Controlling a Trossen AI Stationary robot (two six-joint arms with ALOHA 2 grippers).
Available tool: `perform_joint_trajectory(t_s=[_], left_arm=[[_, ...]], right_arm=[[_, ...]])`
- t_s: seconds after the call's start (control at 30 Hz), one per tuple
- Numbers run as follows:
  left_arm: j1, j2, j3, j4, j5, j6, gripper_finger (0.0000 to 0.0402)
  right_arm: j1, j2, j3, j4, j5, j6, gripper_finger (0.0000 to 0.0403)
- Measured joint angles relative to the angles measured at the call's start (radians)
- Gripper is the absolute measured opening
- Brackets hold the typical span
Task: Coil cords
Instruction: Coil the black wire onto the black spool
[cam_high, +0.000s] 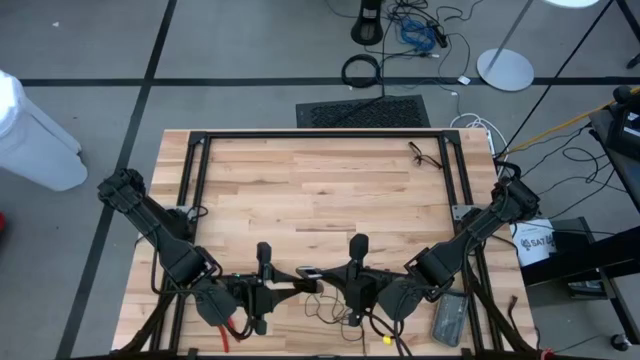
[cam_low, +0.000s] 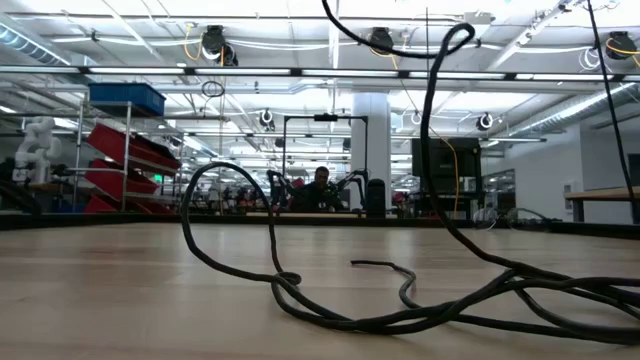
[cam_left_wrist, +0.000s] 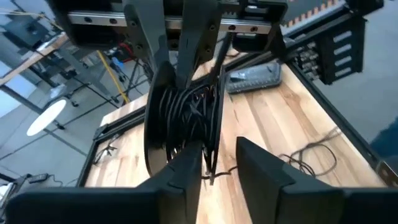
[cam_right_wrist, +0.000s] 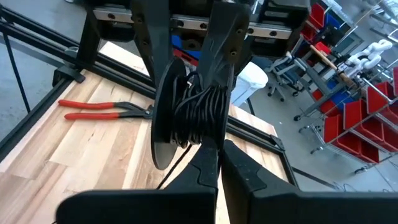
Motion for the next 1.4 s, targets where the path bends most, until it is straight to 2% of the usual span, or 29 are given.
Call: perform_joint_trajectory(t_s=[0.23,0.57,0.7,0.93,1.17,1.4], left_arm=[[-0.036,0.000,0.000,0.001,-0.160,-0.042,0.0120],[-0.080,0.000,0.001,0.022,-0.227,-0.044,0.0121],[-0.093,0.000,0.001,0.020,-0.271,-0.044,0.0121],[-0.087,0.000,0.001,0.025,-0.274,-0.044,0.0121],[-0.048,0.000,0.002,0.104,-0.270,-0.089,0.0121],[-0.008,0.000,0.002,0.089,-0.205,-0.194,0.0121]], right_arm=[[0.000,-0.051,0.000,-0.089,0.020,0.032,0.0000],[0.000,-0.099,0.000,-0.217,0.025,0.120,0.0000],[0.007,-0.117,0.000,-0.303,0.076,0.176,0.0000],[0.007,-0.182,0.000,-0.314,0.073,0.195,0.0000],[0.029,-0.242,0.000,-0.337,0.073,0.205,0.0000],[0.083,-0.278,0.000,-0.493,0.070,0.371,0.0000]])
